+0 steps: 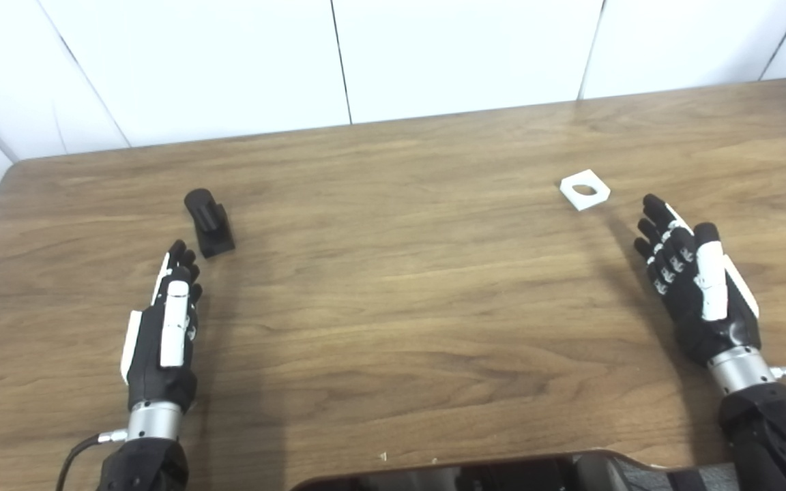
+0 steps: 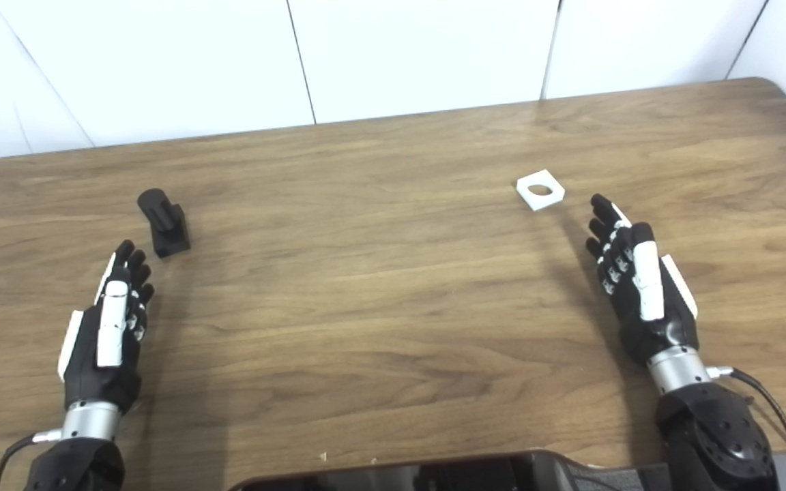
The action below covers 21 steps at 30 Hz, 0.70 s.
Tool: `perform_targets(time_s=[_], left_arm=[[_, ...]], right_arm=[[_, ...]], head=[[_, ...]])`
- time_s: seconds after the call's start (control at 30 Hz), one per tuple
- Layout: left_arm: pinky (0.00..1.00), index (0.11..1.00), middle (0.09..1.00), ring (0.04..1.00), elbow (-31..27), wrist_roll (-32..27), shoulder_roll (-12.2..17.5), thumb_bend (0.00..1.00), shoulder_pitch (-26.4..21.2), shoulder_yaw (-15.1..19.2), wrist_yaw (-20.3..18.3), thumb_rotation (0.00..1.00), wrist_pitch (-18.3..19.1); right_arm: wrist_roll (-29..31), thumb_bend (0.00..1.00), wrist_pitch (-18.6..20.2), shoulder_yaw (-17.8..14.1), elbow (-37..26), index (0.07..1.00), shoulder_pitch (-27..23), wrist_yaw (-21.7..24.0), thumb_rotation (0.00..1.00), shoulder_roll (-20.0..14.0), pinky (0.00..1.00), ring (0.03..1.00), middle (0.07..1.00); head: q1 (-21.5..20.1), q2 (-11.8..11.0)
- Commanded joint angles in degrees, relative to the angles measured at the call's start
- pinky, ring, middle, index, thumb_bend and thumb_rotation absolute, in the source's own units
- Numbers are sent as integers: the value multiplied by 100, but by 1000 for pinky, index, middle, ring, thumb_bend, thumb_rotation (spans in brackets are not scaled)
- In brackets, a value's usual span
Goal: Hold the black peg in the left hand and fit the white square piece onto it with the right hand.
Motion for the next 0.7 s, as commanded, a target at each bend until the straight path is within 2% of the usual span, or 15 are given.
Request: perform_targets(time_s=[0.0,0.37,0.5,0.67], left_arm=[[1000,999,1000,1000,-151,-1,-52,472,49,-3,-4,917,-269],[1000,1000,1000,1000,-197,50,-48,466,81,-30,1,925,-234],[1000,996,1000,1000,-252,250,-75,458,53,-54,114,919,-163],[1000,984,1000,1000,-345,474,-104,455,-37,-73,247,844,-48]], right_arm=[[27,635,-64,24,63,933,-97,47,980,-66,1000,1000,992],[-14,632,-67,29,44,928,-70,16,983,-55,1000,1000,990],[78,624,-17,7,48,929,-38,28,976,-38,1000,1000,993],[126,617,-45,-1,120,933,-48,26,967,-25,1000,1000,990]], head=[[1,0],[24,4],[71,-3],[129,-26]])
